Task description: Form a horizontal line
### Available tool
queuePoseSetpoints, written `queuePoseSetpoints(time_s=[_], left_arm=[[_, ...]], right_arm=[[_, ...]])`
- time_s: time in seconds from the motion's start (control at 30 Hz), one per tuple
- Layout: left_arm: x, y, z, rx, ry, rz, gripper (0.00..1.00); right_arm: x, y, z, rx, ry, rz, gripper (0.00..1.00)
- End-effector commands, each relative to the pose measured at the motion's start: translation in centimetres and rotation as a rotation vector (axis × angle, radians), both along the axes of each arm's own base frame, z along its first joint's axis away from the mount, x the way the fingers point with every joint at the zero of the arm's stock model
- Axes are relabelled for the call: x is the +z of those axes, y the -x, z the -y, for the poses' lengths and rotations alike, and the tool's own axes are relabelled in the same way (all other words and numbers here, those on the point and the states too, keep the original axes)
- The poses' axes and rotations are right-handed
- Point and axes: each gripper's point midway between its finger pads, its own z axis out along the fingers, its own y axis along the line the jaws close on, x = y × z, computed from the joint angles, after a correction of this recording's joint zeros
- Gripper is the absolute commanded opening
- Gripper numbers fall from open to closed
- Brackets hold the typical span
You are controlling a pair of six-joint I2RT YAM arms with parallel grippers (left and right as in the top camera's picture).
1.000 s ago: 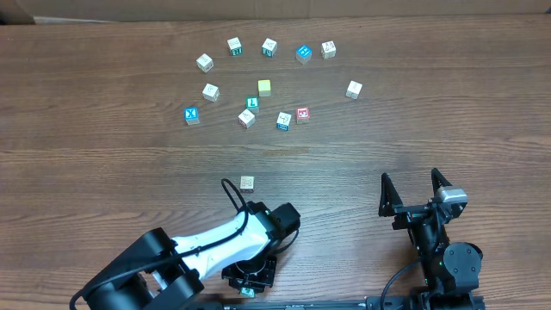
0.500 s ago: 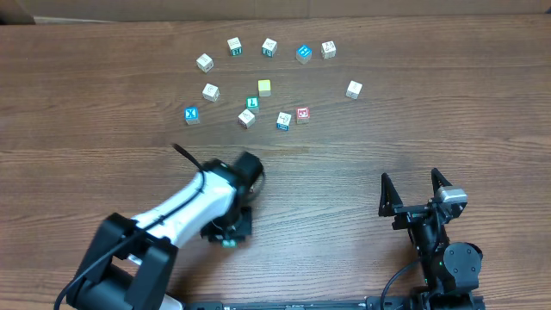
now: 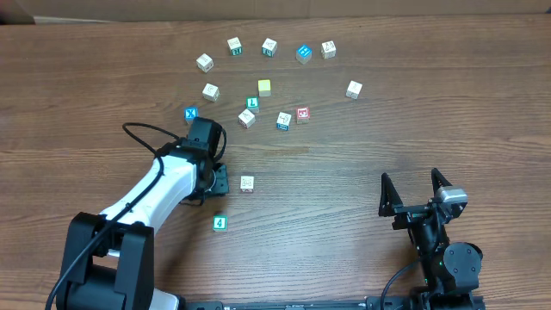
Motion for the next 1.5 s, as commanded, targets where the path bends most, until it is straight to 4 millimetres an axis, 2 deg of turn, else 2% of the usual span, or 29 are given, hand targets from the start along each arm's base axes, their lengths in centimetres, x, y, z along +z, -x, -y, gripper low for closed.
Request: queuePoseSetpoints(time_s=[0.0, 0.07, 0.2, 0.4, 0.8, 0.97, 1.17, 1.47], left_arm=[[0.4, -0.2, 0.0, -0.025, -0.01, 0.0, 0.47], [0.3, 0.4, 0.3, -0.055, 0.01, -0.028, 0.54], [0.2, 1.7, 1.7, -0.156, 0.083, -0.079, 0.59], [-0.2, 3.7, 1.6, -0.156, 0.096, -0.157, 0.58], [-1.2, 5.5, 2.8, -0.199, 0.114, -0.193, 0.58], [-2.0, 6.9, 2.6, -0.181, 0.1, -0.227, 0.56], [-2.3, 7.6, 2.4, -0.179, 0.096, -0.245, 0.43], [-2.8, 8.6, 2.3, -0.162, 0.094, -0.27, 0.42]], right_arm=[[-0.1, 0.0, -0.1, 0.004, 0.007, 0.008, 1.0], [-0.1, 0.0, -0.1, 0.004, 0.007, 0.008, 1.0], [-0.1, 0.0, -0.1, 0.004, 0.007, 0.008, 1.0], [-0.1, 0.0, -0.1, 0.004, 0.007, 0.008, 1.0], [-0.1, 0.0, -0.1, 0.004, 0.007, 0.008, 1.0], [-0.1, 0.0, -0.1, 0.004, 0.007, 0.008, 1.0], [-0.1, 0.0, -0.1, 0.004, 0.007, 0.008, 1.0], [-0.1, 0.0, -0.1, 0.004, 0.007, 0.008, 1.0]])
